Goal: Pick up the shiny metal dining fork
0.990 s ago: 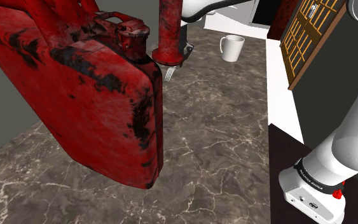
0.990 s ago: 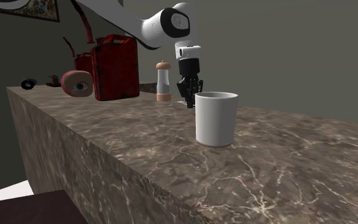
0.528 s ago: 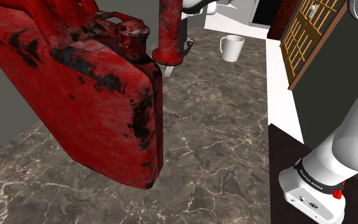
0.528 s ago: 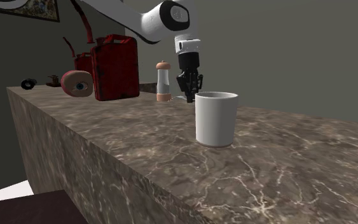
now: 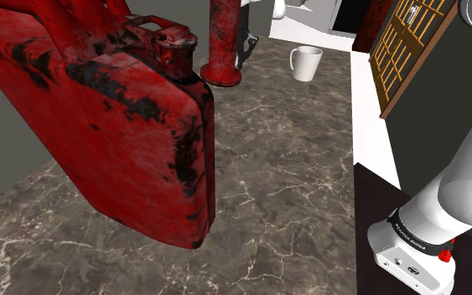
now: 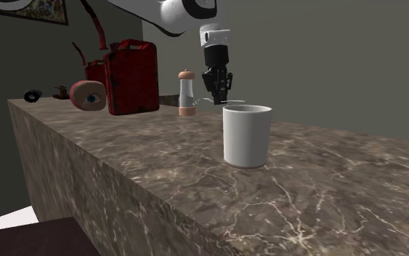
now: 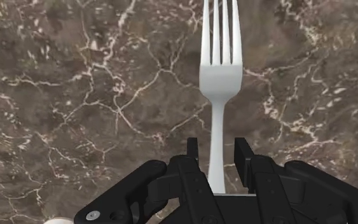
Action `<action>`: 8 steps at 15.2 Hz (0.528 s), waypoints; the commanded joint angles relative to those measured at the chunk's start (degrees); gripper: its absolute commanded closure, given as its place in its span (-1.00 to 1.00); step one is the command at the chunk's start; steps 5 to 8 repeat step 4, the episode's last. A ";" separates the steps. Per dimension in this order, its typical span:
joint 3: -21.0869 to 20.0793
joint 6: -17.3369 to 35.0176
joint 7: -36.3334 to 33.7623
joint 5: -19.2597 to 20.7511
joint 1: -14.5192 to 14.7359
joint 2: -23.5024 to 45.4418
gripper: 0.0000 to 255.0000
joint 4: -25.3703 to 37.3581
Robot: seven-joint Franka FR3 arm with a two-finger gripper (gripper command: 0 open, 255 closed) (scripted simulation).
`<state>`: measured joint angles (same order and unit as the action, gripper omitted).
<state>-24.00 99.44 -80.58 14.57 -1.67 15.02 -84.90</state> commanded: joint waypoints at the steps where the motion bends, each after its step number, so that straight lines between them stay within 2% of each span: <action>1: -0.05 -1.80 0.23 0.04 0.21 0.26 1.00 2.05; 8: -0.07 -2.73 0.35 0.07 0.31 0.38 1.00 3.10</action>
